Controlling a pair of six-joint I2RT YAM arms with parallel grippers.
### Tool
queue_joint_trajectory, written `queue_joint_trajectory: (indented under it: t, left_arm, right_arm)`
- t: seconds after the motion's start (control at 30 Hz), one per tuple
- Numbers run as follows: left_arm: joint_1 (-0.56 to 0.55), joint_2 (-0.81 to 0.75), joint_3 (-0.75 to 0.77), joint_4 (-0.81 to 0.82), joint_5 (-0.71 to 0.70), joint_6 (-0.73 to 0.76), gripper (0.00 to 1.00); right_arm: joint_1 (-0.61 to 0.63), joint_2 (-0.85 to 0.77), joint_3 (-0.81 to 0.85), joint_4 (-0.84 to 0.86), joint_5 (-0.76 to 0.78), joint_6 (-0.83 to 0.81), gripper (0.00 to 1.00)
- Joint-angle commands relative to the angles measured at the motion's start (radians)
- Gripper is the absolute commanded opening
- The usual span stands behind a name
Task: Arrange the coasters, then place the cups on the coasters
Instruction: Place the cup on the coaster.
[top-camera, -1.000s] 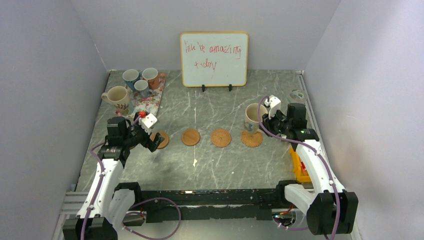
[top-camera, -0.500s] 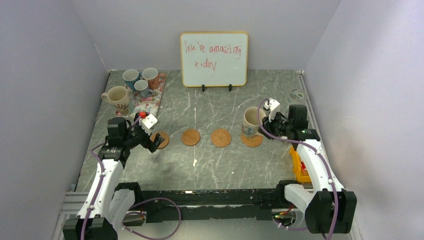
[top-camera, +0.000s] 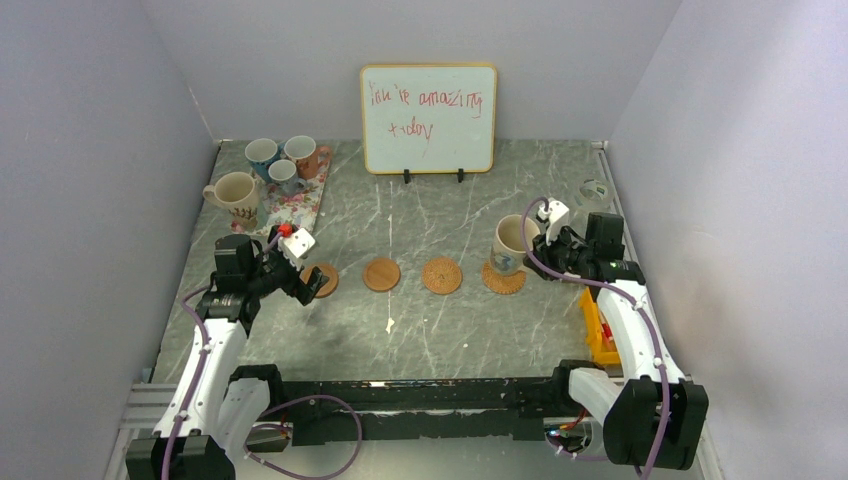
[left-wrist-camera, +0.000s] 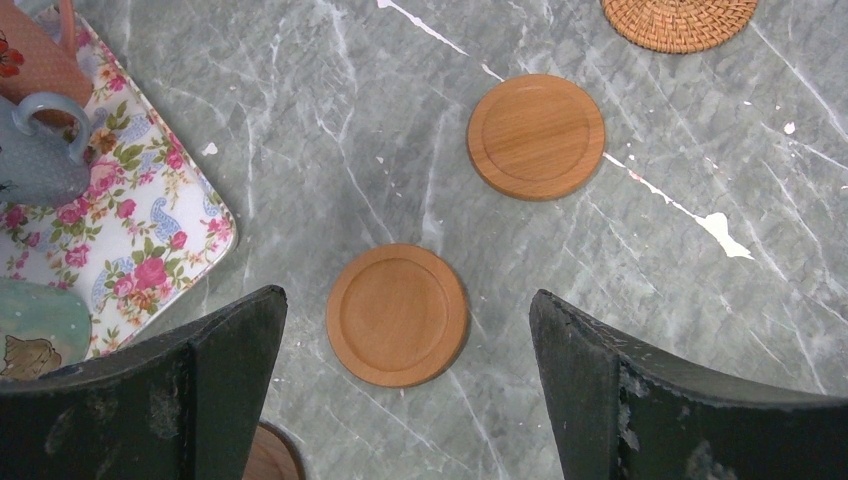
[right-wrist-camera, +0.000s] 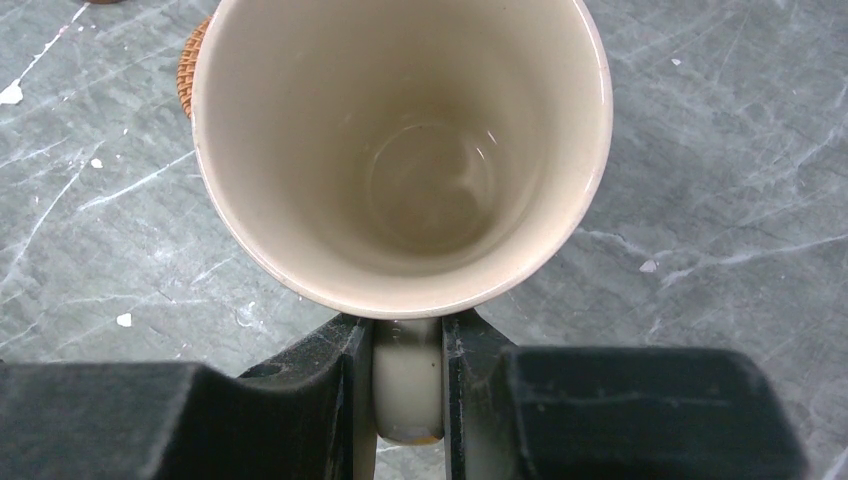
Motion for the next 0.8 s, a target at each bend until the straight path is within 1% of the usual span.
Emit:
queue_joint_trajectory:
  t: [0.0,0.2,0.77]
  left_arm:
    - [0.004,-0.014,-0.007,0.003,0.033,0.026,0.96]
    - [0.004,-0.014,-0.007,0.001,0.037,0.030,0.96]
    - [0.004,-0.011,-0.007,-0.001,0.042,0.033,0.96]
  right_arm:
    - [-0.021,-0.034,0.006,0.102,-0.119,-0.035,0.00]
    - [-0.035,-0.040,-0.008,0.098,-0.136,-0.053,0.00]
    - [-0.037,-0.018,-0.012,0.064,-0.126,-0.085,0.00]
